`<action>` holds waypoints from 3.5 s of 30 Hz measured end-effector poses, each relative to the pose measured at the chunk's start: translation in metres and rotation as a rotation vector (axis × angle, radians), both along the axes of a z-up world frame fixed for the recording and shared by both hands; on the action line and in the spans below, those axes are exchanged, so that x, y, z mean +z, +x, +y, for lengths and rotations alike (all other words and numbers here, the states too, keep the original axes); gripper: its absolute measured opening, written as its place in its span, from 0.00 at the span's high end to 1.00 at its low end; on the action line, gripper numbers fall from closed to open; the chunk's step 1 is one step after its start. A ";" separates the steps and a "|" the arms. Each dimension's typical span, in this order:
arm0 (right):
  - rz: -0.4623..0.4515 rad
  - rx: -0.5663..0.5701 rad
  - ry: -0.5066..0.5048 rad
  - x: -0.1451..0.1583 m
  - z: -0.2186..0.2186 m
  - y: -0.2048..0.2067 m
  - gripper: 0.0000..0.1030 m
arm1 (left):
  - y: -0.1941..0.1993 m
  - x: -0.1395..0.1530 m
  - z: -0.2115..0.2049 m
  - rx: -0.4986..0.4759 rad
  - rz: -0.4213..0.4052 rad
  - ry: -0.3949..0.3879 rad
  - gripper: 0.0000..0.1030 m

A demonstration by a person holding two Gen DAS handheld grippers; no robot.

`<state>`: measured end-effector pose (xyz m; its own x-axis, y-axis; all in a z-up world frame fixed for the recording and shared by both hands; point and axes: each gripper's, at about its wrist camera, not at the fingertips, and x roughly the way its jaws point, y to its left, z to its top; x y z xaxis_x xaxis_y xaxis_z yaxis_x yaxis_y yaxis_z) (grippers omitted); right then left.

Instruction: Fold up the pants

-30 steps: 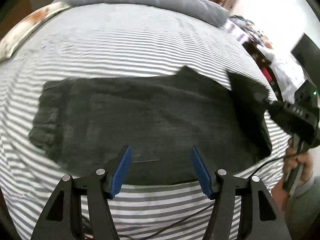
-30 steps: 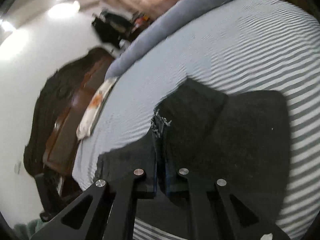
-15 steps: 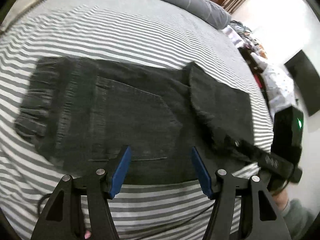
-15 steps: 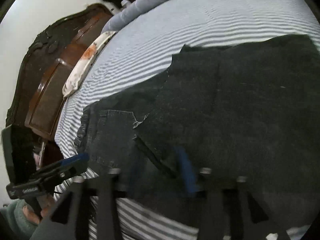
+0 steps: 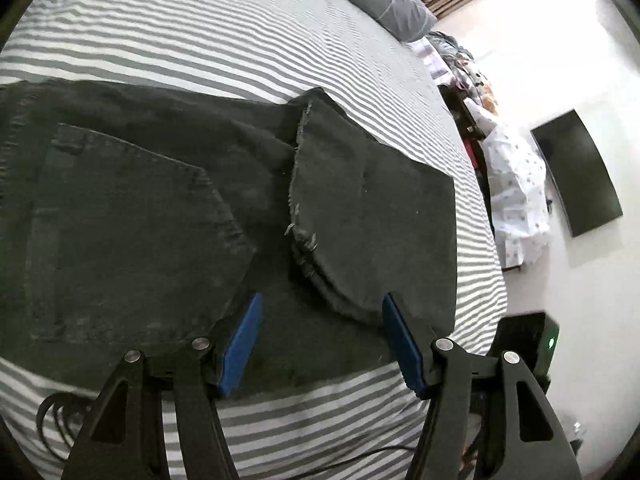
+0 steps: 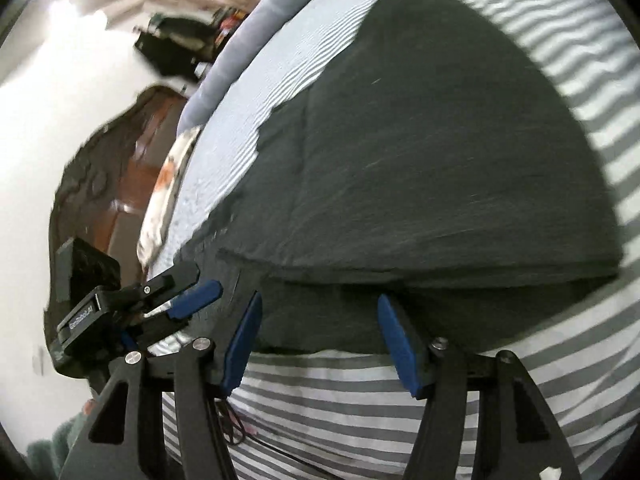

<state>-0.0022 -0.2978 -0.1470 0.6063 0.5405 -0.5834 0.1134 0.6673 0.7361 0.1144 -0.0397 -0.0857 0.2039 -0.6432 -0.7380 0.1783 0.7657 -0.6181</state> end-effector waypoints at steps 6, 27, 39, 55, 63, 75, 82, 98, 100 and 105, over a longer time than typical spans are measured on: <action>-0.004 -0.115 0.052 -0.005 -0.043 -0.013 0.43 | 0.017 -0.009 -0.018 0.013 0.056 -0.019 0.39; 0.039 -0.293 0.052 -0.005 -0.104 -0.031 0.93 | -0.018 -0.003 -0.046 -0.023 -0.043 0.180 0.94; 0.111 -0.236 -0.020 -0.008 -0.101 -0.026 0.83 | -0.019 -0.014 -0.046 -0.063 -0.053 0.300 0.84; -0.035 -0.085 -0.463 0.075 -0.063 0.006 0.71 | -0.042 0.024 -0.079 -0.119 -0.381 0.453 0.78; -0.005 -0.033 -0.664 0.070 -0.050 0.094 0.71 | -0.029 -0.012 -0.082 -0.167 -0.289 0.514 0.78; 0.078 0.009 -0.739 0.042 -0.044 0.104 0.71 | -0.034 -0.017 -0.091 -0.184 -0.303 0.528 0.78; 0.079 0.015 -0.745 0.032 -0.021 0.035 0.65 | -0.032 -0.019 -0.086 -0.173 -0.290 0.528 0.77; 0.075 -0.013 -0.691 0.045 -0.009 0.006 0.48 | -0.035 -0.001 0.004 -0.013 -0.126 0.278 0.57; 0.053 -0.034 -0.672 0.054 -0.006 -0.001 0.43 | -0.034 0.004 0.039 0.063 -0.100 0.186 0.54; 0.018 -0.046 -0.614 0.069 0.009 -0.010 0.35 | -0.039 0.013 0.134 0.297 -0.086 0.008 0.52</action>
